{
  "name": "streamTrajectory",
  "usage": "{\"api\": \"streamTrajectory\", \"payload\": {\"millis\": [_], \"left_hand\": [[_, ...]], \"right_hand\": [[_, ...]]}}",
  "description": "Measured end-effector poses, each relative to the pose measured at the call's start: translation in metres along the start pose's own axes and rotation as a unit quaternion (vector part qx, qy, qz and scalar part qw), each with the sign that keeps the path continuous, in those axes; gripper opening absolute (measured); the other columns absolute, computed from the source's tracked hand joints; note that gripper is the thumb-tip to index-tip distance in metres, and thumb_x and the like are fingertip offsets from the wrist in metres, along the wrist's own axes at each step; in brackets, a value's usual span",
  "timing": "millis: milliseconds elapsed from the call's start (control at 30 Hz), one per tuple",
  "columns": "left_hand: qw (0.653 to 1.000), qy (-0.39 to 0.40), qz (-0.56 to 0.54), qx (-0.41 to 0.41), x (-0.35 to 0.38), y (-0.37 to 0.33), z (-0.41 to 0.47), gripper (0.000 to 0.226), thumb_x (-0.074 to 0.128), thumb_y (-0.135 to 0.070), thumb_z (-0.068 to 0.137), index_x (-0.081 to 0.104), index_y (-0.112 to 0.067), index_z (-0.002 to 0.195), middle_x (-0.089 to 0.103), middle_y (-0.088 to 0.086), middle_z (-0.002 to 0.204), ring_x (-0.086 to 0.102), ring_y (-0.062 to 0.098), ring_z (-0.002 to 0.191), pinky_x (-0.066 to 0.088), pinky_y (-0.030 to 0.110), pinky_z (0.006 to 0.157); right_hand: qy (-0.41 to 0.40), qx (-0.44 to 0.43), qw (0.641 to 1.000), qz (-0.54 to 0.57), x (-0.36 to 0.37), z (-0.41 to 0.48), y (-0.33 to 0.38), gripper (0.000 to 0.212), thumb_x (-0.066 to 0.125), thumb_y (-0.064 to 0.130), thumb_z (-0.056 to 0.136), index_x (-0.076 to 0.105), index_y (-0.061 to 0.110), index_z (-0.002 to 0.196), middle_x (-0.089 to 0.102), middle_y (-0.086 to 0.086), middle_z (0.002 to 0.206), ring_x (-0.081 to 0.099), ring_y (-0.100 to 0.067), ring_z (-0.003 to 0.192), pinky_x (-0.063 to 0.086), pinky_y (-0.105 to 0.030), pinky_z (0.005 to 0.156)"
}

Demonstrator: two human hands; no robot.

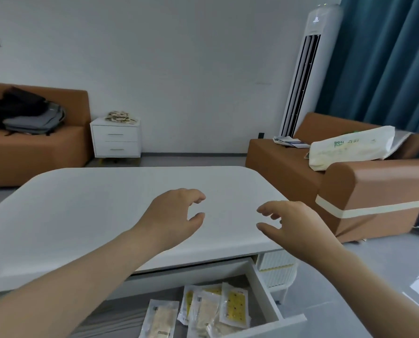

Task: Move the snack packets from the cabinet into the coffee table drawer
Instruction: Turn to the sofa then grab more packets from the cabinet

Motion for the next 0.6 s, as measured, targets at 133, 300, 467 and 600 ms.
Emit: {"api": "streamTrajectory", "payload": {"millis": [133,300,467,600], "left_hand": [[1.000,-0.018,-0.007,0.008,0.025,0.017,0.083,0.037,0.054,-0.033,0.091,0.053,-0.027,0.128,0.057,-0.015,0.126,0.052,0.007,0.114,0.037,0.018,0.089],[1.000,-0.010,-0.009,0.002,0.032,0.038,0.170,0.039,0.054,-0.033,0.091,0.052,-0.030,0.129,0.055,-0.017,0.127,0.050,0.005,0.114,0.033,0.013,0.086],[0.998,0.044,-0.047,-0.019,-0.012,0.012,0.233,0.046,0.062,-0.041,0.085,0.052,-0.027,0.127,0.057,-0.015,0.125,0.053,0.006,0.114,0.045,0.028,0.097],[0.997,0.065,-0.030,0.014,-0.071,-0.052,0.281,0.042,0.060,-0.039,0.087,0.052,-0.028,0.126,0.056,-0.014,0.127,0.051,0.007,0.116,0.043,0.028,0.098]], "right_hand": [[-0.004,0.008,1.000,-0.011,0.020,0.071,-0.030,0.036,0.056,0.044,0.089,0.056,0.036,0.124,0.062,0.019,0.118,0.057,-0.003,0.105,0.050,-0.023,0.088],[-0.038,0.018,0.999,0.002,0.013,0.157,-0.051,0.030,0.058,0.039,0.090,0.061,0.038,0.120,0.062,0.024,0.116,0.057,0.001,0.104,0.040,-0.013,0.081],[-0.054,0.025,0.998,0.019,-0.048,0.204,-0.062,0.027,0.062,0.035,0.088,0.066,0.030,0.114,0.067,0.018,0.102,0.060,0.000,0.088,0.048,-0.017,0.077],[-0.064,0.046,0.997,0.001,-0.148,0.216,-0.077,0.026,0.064,0.035,0.087,0.067,0.028,0.112,0.068,0.014,0.103,0.062,-0.005,0.090,0.048,-0.020,0.074]]}}
Point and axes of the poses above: each hand's wrist, its own z-axis towards the middle knuckle, its own x-axis out of the palm, y = z × x, the point moved 2 cm from there along z, towards the middle knuckle
